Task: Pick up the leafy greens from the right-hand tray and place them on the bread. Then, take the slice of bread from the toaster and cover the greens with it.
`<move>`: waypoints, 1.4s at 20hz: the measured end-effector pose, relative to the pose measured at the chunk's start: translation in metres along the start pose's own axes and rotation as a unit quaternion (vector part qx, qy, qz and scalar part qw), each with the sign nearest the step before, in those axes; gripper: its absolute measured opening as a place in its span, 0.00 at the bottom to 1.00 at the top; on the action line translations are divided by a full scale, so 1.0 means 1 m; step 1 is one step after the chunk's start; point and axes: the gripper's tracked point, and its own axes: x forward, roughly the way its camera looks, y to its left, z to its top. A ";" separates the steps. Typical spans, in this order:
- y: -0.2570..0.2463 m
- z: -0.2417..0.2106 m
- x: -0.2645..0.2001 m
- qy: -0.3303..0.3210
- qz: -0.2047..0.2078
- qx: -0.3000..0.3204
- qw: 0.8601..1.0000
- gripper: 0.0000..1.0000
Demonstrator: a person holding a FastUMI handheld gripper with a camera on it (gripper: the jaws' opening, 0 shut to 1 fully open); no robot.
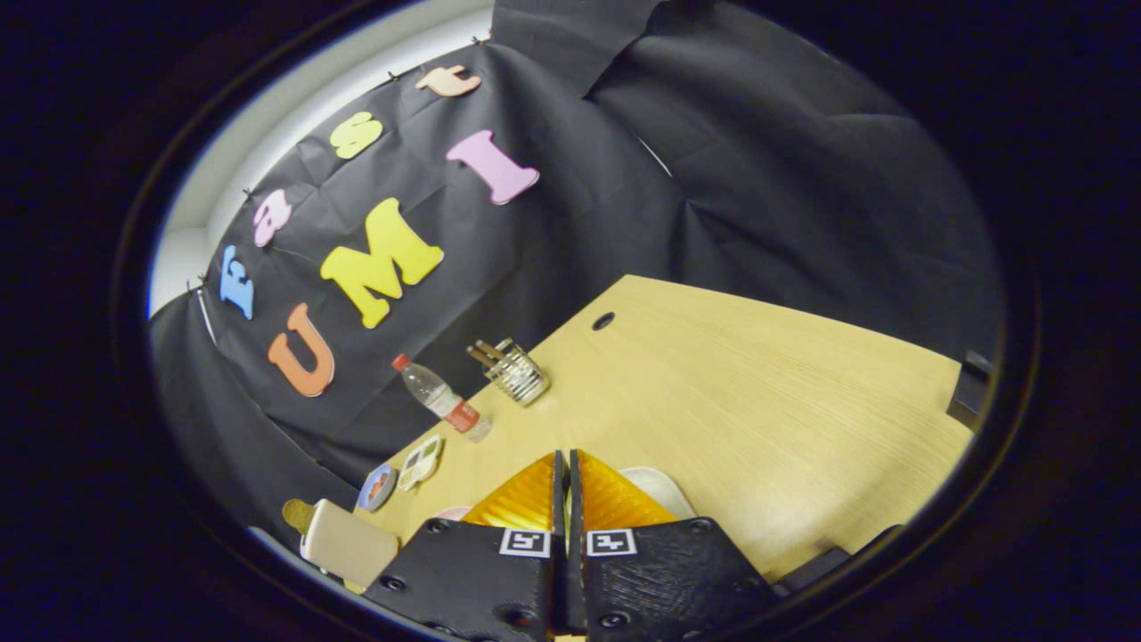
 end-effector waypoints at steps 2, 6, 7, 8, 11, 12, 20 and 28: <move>0.026 0.002 -0.008 -0.009 0.019 -0.006 1.000 0.00; 0.084 -0.002 -0.017 -0.024 0.057 -0.026 0.998 0.00; 0.099 -0.006 -0.016 -0.025 0.067 -0.032 0.997 0.00; 0.113 -0.012 -0.013 -0.025 0.075 -0.039 0.996 0.00; 0.152 -0.039 -0.005 -0.007 0.102 -0.040 0.994 0.00; 0.164 -0.048 -0.001 0.001 0.112 -0.035 0.993 0.00; 0.224 -0.125 0.025 0.068 0.161 -0.013 0.985 0.00; 0.191 -0.154 0.051 0.110 0.136 0.024 0.984 0.00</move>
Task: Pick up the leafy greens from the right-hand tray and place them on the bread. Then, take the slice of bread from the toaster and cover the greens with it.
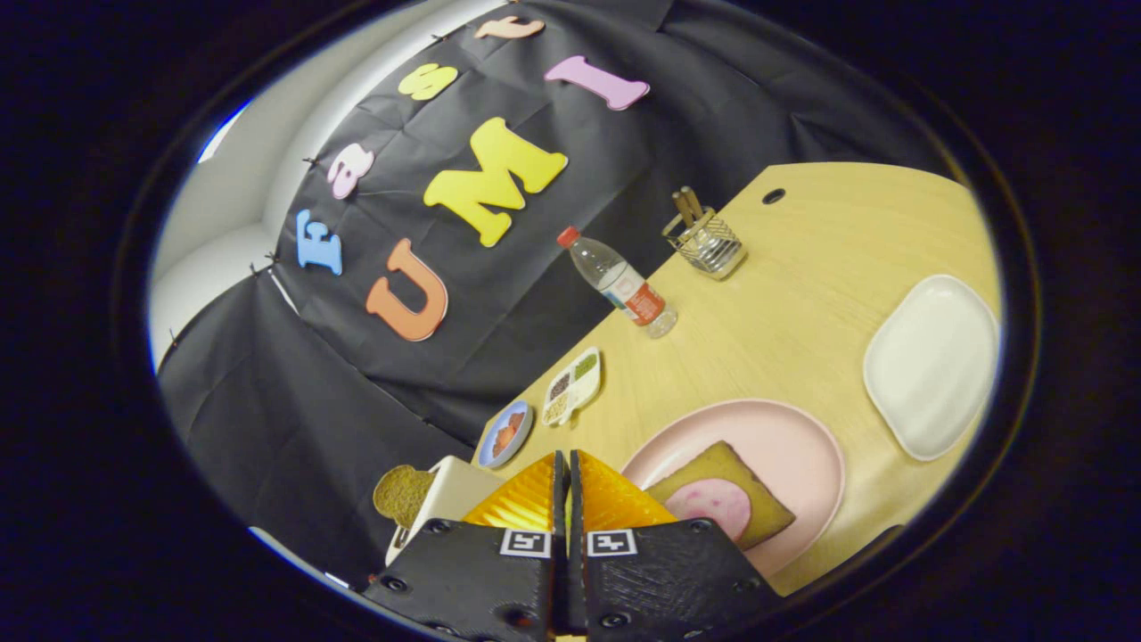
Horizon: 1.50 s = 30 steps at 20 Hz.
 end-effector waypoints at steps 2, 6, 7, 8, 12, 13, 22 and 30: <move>-0.019 0.003 -0.001 -0.004 -0.019 0.005 1.000 0.00; -0.053 0.009 -0.005 -0.017 -0.056 -0.002 0.998 0.00; -0.059 0.009 -0.006 -0.017 -0.063 -0.003 0.998 0.00; -0.066 0.007 -0.006 -0.013 -0.069 -0.004 0.998 0.00; -0.085 -0.004 -0.003 0.002 -0.099 -0.025 0.995 0.01; -0.086 -0.003 -0.006 0.001 -0.103 -0.030 0.994 0.02; -0.058 0.038 -0.037 -0.105 -0.147 -0.150 0.972 0.94; 0.096 0.024 -0.046 -0.173 -0.090 -0.281 0.940 0.95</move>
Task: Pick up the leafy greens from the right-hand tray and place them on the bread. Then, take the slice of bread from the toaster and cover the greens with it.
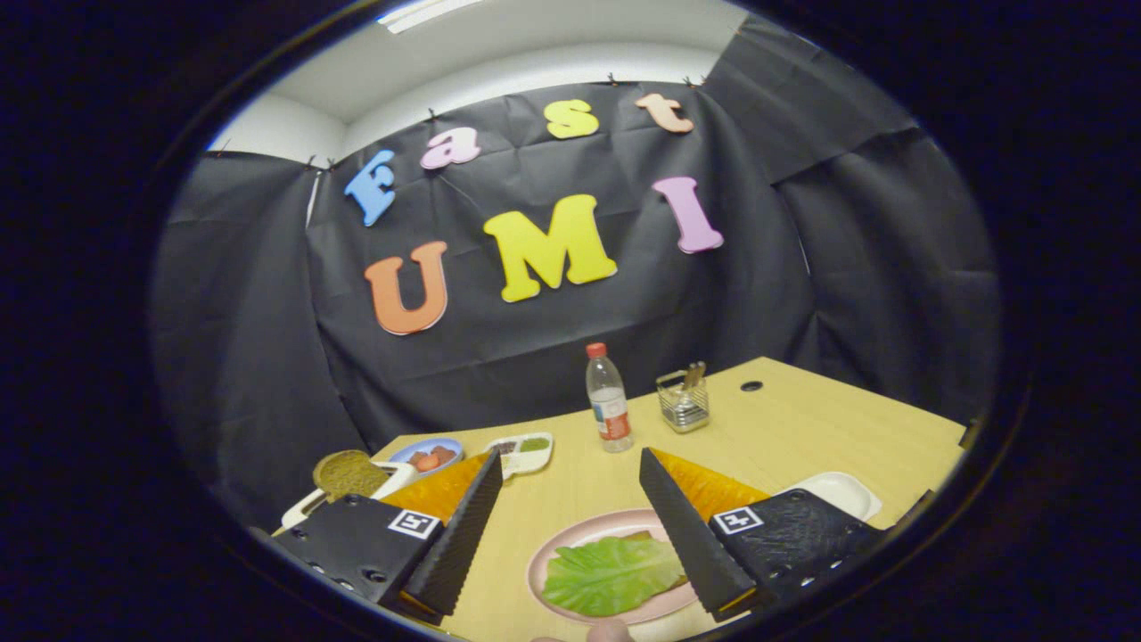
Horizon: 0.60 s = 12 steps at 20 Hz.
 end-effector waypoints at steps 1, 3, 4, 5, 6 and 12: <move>0.022 0.001 0.000 -0.003 0.012 -0.009 1.000 0.95; 0.068 -0.005 0.003 0.003 0.038 -0.016 0.999 0.95; 0.089 -0.008 0.003 0.007 0.049 -0.020 0.999 0.95; 0.105 -0.011 0.005 0.010 0.055 -0.024 0.998 0.95; 0.122 -0.014 0.006 0.012 0.060 -0.029 0.998 0.95; 0.190 -0.049 0.023 0.034 0.072 -0.068 0.995 0.95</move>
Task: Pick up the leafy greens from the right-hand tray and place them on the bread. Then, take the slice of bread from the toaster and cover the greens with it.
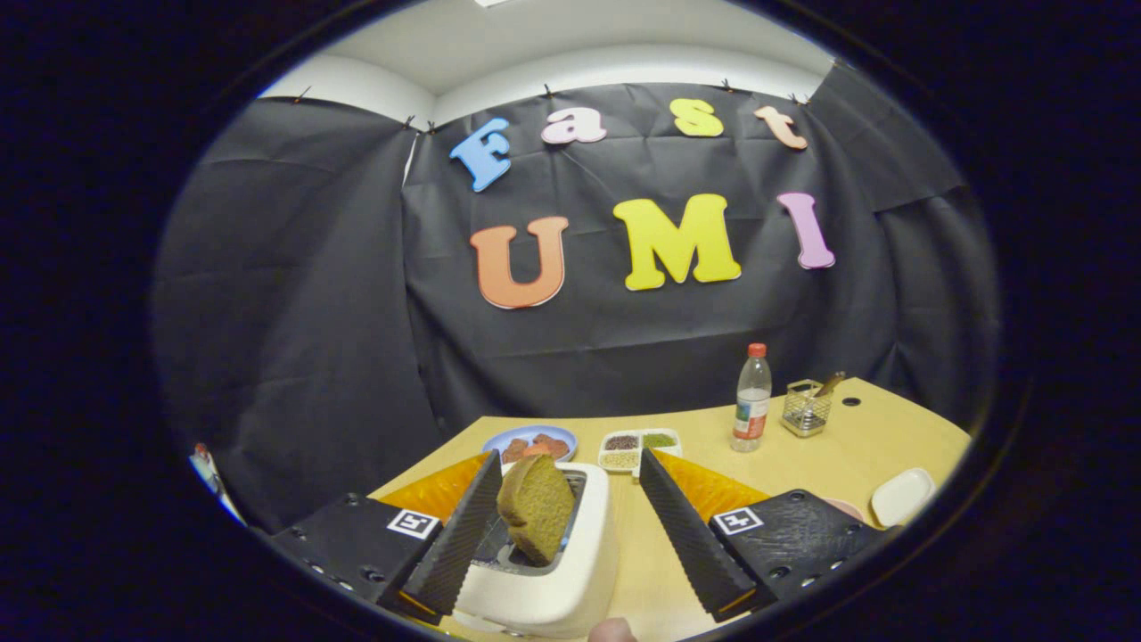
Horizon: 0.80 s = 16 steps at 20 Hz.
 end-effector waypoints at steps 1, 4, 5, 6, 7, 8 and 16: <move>0.005 -0.006 0.006 0.010 -0.002 -0.006 1.000 0.95; 0.018 -0.024 0.020 0.043 -0.006 -0.005 0.999 0.95; 0.020 -0.028 0.024 0.054 -0.010 -0.006 0.998 0.95; 0.021 -0.032 0.026 0.063 -0.016 -0.009 0.998 0.93; 0.023 -0.034 0.029 0.069 -0.016 -0.011 0.997 0.90; 0.025 -0.035 0.032 0.071 -0.018 -0.012 0.997 0.87; 0.017 -0.036 0.040 0.082 -0.039 -0.005 0.996 0.18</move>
